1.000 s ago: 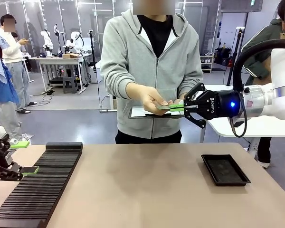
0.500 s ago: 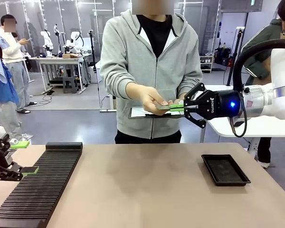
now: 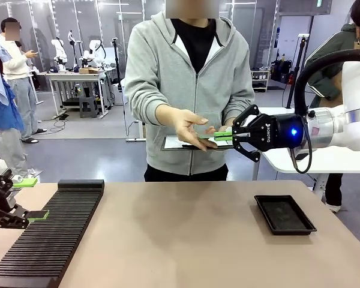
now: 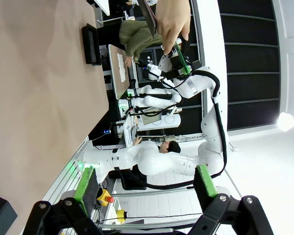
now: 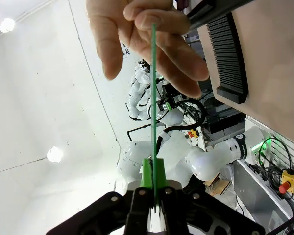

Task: Inspect the PCB.
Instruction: Place the Blank PCB in the ESD tray.

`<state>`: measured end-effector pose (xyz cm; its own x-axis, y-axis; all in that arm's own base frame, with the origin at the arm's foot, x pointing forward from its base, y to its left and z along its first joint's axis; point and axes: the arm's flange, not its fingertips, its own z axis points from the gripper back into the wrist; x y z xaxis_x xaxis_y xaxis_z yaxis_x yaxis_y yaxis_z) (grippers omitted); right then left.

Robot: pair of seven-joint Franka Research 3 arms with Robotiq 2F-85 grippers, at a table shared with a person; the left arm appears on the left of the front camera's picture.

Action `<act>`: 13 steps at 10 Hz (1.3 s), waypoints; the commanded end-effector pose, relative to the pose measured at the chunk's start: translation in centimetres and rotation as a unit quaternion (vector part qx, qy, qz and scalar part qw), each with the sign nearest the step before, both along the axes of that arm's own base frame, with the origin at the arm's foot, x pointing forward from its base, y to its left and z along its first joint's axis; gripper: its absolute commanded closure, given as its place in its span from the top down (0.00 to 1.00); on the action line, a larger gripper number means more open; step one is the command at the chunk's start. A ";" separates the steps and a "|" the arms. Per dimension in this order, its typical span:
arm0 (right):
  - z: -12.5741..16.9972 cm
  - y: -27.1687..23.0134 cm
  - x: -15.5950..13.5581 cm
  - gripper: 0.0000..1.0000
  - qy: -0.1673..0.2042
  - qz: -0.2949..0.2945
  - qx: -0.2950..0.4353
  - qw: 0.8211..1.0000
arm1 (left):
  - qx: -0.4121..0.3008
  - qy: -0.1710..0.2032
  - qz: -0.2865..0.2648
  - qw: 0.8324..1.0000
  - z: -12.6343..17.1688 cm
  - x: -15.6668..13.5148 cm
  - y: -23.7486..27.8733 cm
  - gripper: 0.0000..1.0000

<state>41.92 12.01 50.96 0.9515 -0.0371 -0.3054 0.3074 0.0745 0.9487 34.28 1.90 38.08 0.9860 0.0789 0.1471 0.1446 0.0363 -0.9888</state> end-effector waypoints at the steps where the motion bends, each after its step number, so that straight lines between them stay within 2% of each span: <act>1: 0.1 0.1 0.0 0.00 0.001 0.000 0.000 1.000 | 0.000 -0.006 -0.001 1.000 -0.1 -0.2 -0.1 1.00; 3: 0.0 0.0 0.0 0.03 0.000 0.000 0.000 1.000 | 0.000 -0.006 -0.001 1.000 -0.1 -0.2 -0.1 1.00; 4: 0.0 -0.3 -0.1 0.03 -0.031 0.001 -0.005 1.000 | 0.000 -0.006 -0.001 1.000 -0.1 -0.2 -0.1 1.00; 10: -0.7 -4.2 -1.4 0.03 -0.075 0.008 -0.045 0.996 | 0.000 -0.006 -0.001 1.000 -0.1 -0.2 -0.1 1.00; 11: -1.0 -5.2 -1.7 0.03 -0.092 0.014 -0.064 0.994 | 0.000 -0.006 -0.001 1.000 -0.1 -0.2 -0.1 1.00; 12: -1.4 -6.4 -2.0 0.03 -0.126 0.016 -0.117 0.985 | 0.000 -0.006 -0.001 1.000 -0.1 -0.2 -0.1 1.00; 13: -1.9 -7.6 -2.1 0.03 -0.138 0.024 -0.149 0.979 | 0.000 -0.006 -0.001 1.000 -0.1 -0.2 -0.1 1.00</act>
